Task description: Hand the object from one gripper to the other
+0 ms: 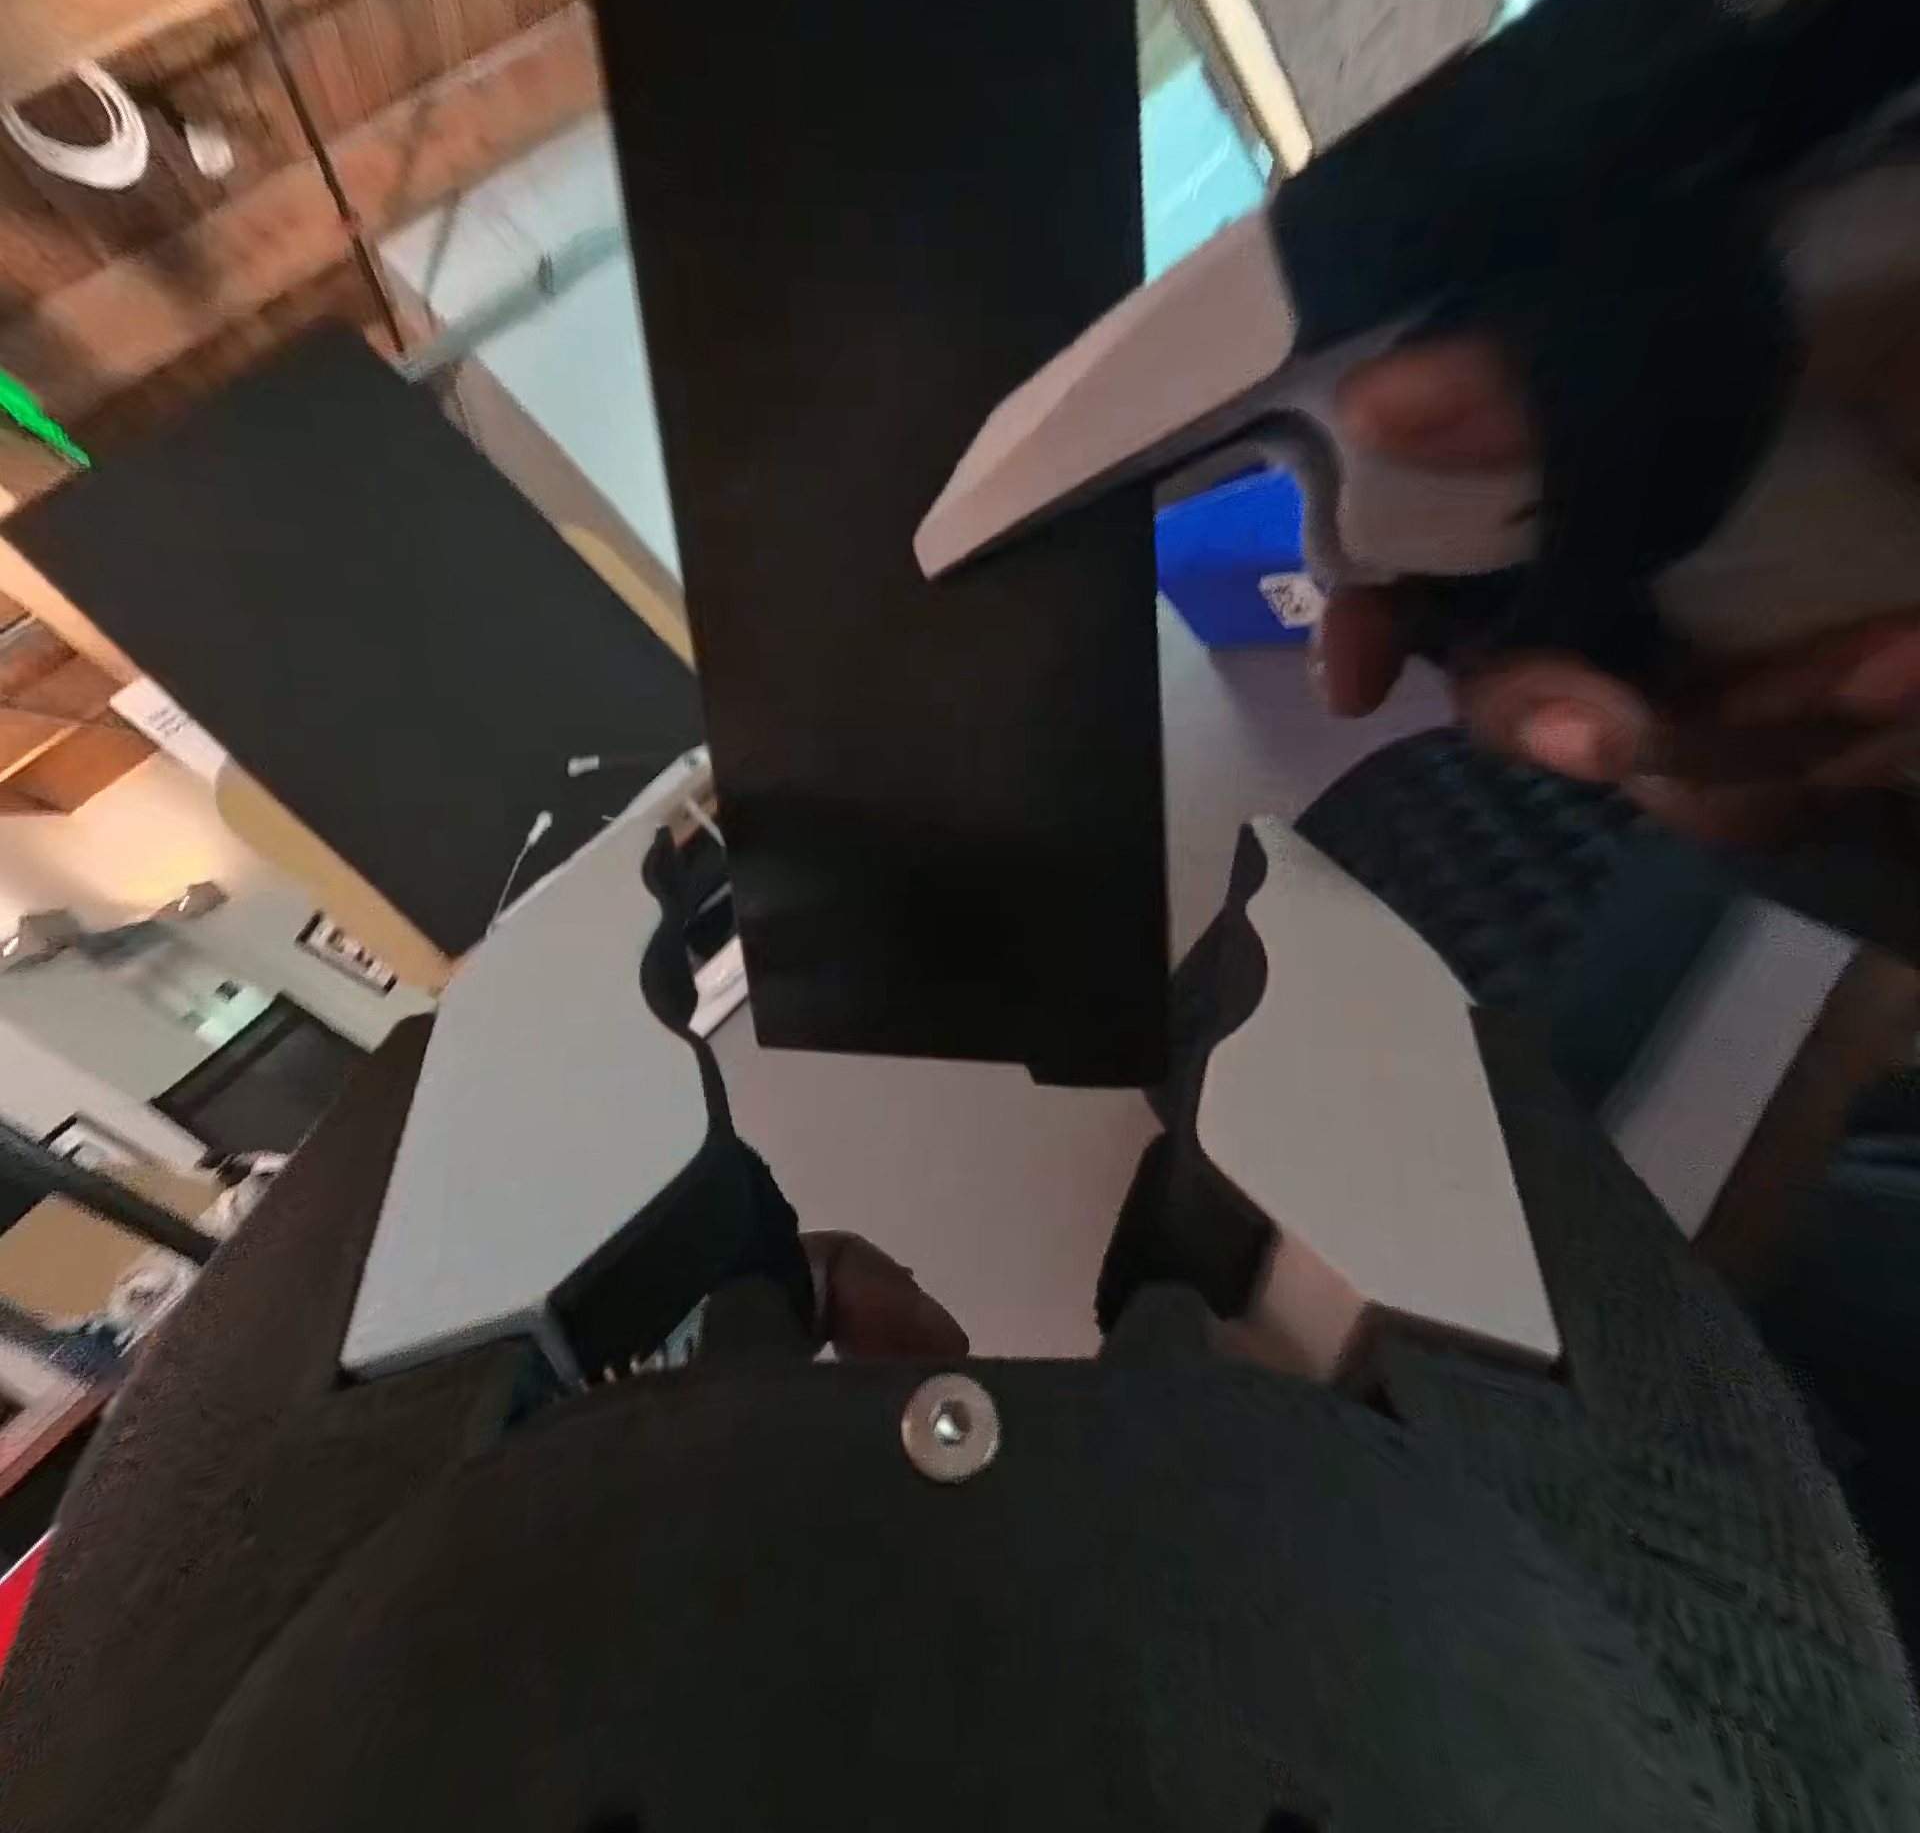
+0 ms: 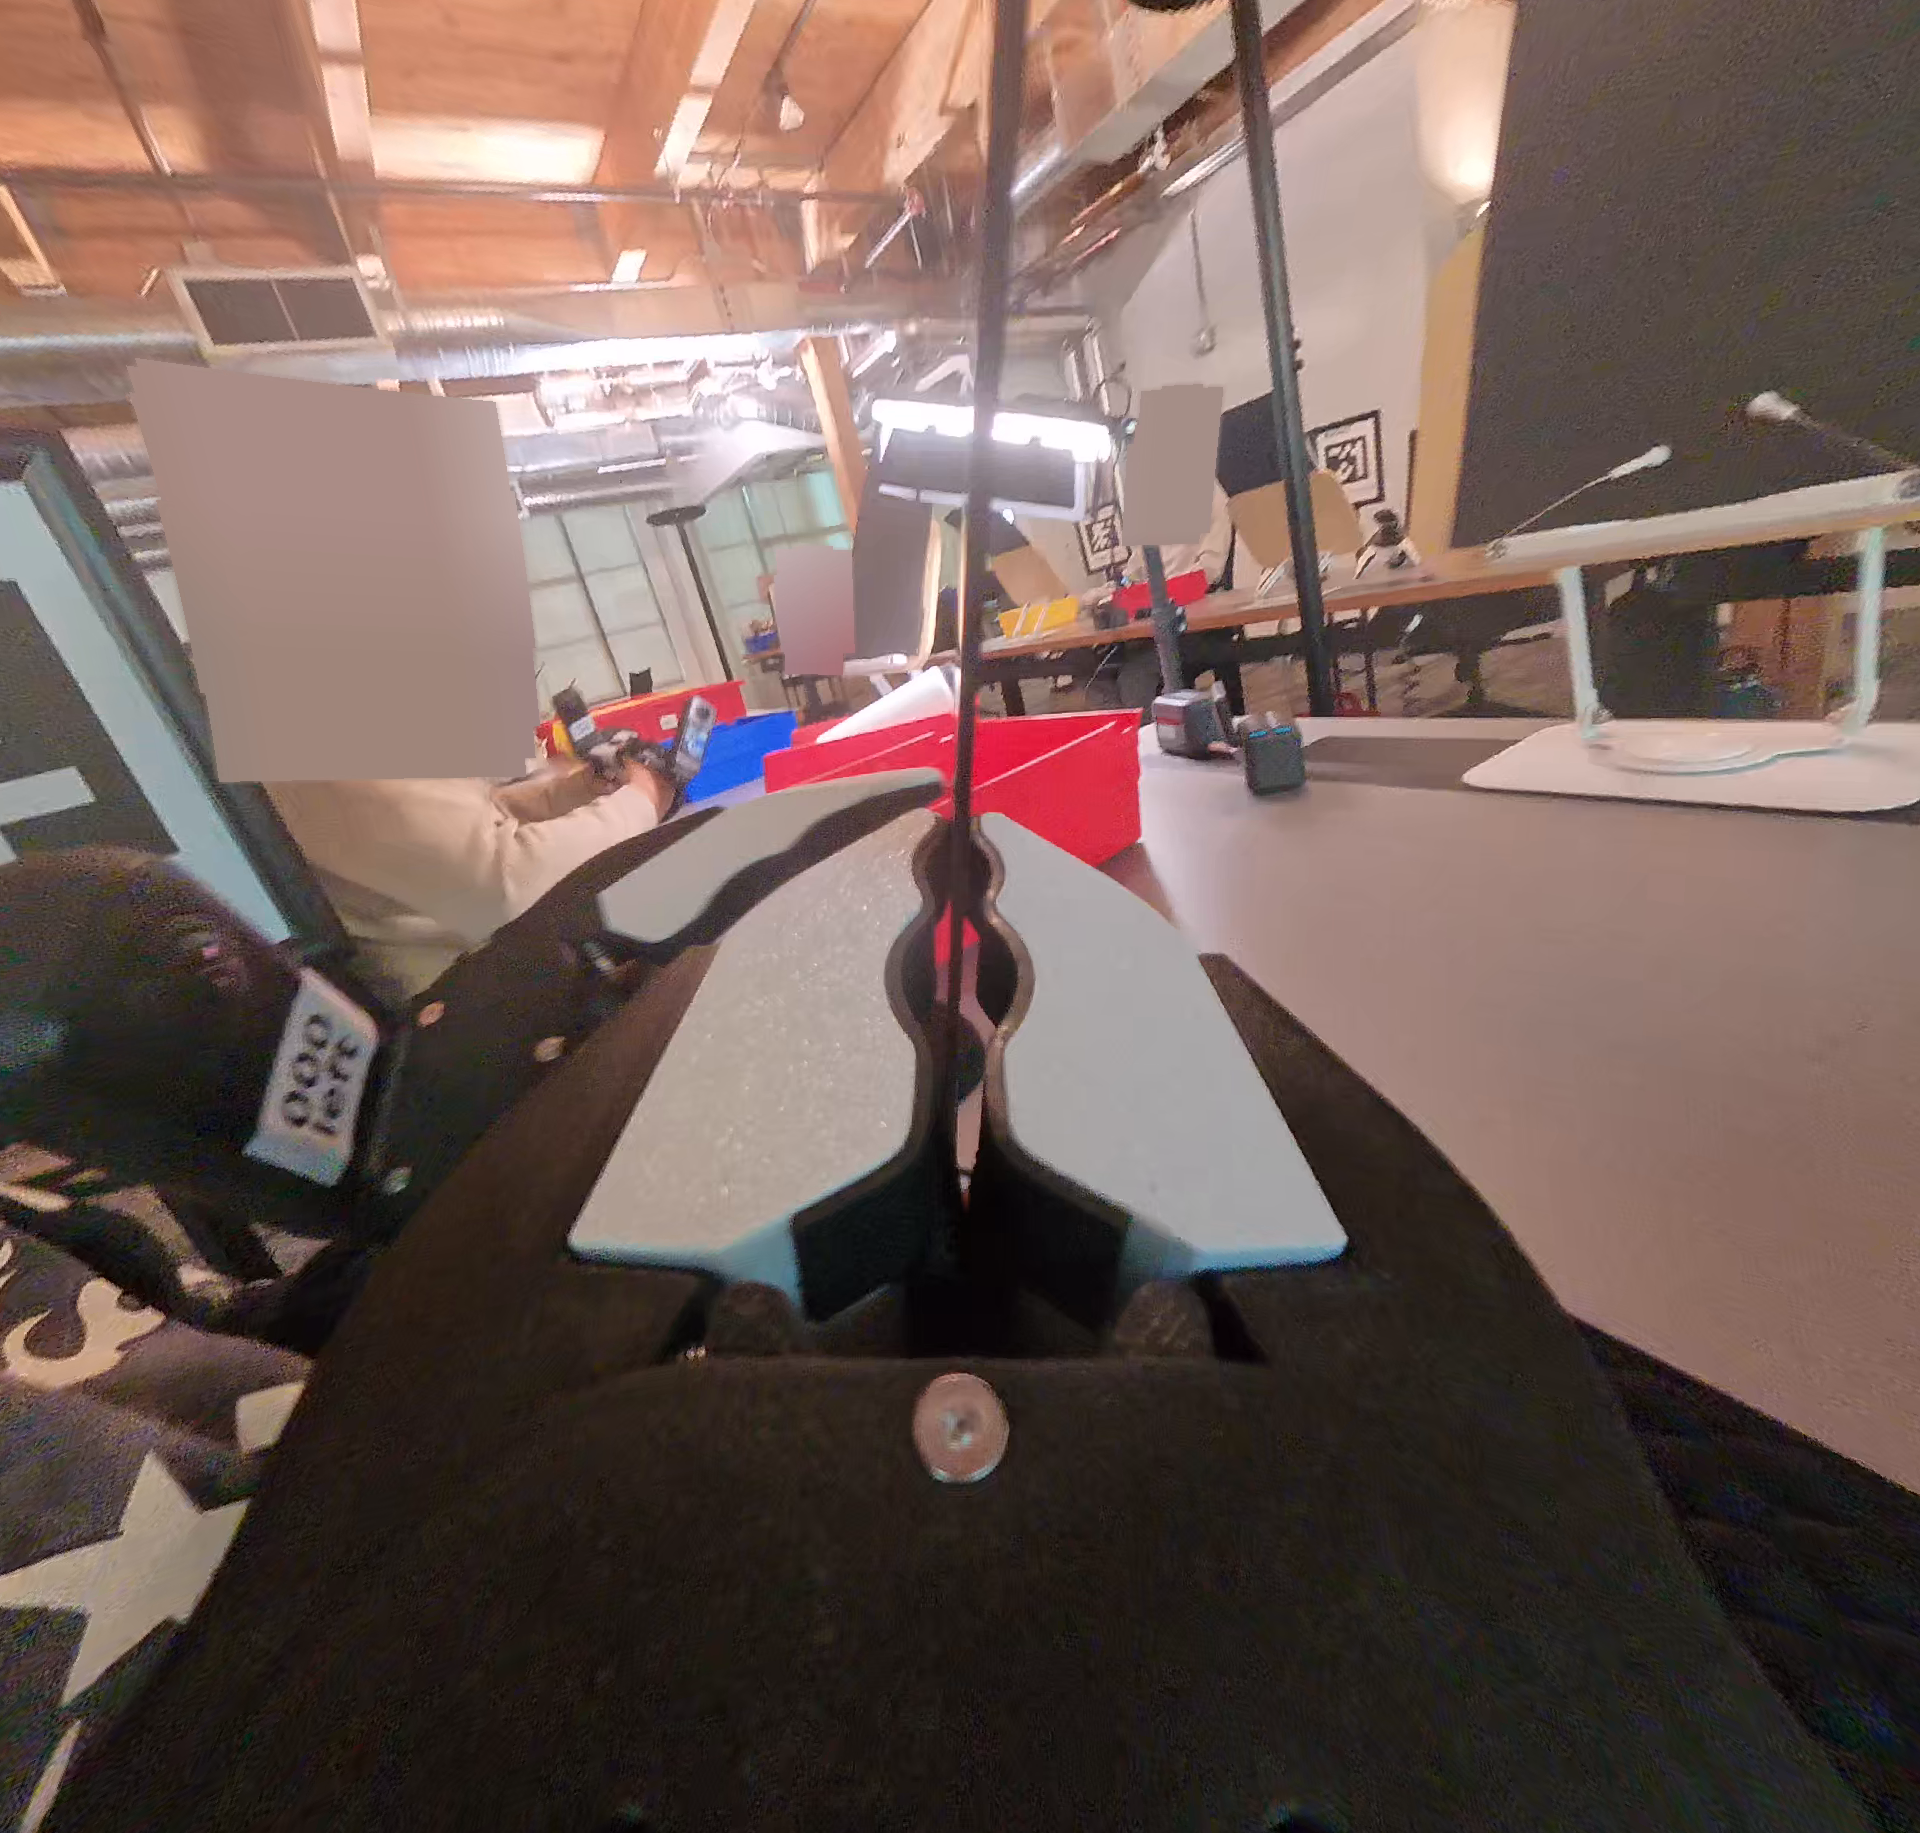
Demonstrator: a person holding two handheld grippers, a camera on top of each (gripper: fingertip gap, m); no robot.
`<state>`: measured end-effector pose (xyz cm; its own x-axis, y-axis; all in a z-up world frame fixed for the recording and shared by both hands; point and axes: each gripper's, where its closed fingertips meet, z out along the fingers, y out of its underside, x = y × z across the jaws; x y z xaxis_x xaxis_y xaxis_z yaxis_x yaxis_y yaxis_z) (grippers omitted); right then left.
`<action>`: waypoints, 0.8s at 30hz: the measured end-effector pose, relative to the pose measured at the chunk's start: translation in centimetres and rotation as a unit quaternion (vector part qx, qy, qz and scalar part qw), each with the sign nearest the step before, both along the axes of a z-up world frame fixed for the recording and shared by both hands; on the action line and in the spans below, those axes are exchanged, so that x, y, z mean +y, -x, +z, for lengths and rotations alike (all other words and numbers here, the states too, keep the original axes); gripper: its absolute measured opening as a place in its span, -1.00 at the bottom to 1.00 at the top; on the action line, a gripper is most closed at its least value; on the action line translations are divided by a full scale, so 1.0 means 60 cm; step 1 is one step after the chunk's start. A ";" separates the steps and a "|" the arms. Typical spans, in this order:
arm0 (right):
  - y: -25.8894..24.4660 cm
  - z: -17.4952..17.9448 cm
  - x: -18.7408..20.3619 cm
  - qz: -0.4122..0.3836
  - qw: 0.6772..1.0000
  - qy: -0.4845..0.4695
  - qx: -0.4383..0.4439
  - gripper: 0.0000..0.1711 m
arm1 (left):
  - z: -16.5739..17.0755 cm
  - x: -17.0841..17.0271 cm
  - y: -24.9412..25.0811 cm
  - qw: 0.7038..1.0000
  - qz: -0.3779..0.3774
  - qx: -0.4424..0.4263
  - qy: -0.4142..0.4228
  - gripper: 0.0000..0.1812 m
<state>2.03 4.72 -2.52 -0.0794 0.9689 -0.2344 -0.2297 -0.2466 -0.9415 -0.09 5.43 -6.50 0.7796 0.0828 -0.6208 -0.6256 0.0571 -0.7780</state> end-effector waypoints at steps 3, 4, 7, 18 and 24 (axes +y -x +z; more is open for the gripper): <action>0.006 -0.008 -0.017 0.014 1.000 -0.007 -0.021 -0.98 | -0.013 0.008 0.021 0.999 0.026 -0.003 0.022 0.07; 0.006 -0.009 -0.021 0.017 1.000 -0.009 -0.023 -0.97 | -0.017 0.007 0.023 0.999 0.020 -0.014 0.028 0.02; 0.008 -0.010 -0.025 0.020 0.999 -0.010 -0.030 -0.98 | -0.020 0.003 0.019 0.999 -0.015 -0.034 0.030 -0.02; -0.024 0.033 -0.091 0.167 0.980 -0.098 0.053 -0.02 | 0.018 -0.068 -0.083 0.837 -0.405 -0.363 0.058 -0.03; -0.019 0.004 -0.118 0.281 0.960 -0.015 -0.008 0.08 | 0.014 -0.099 -0.113 0.738 -0.515 -0.424 0.103 -0.03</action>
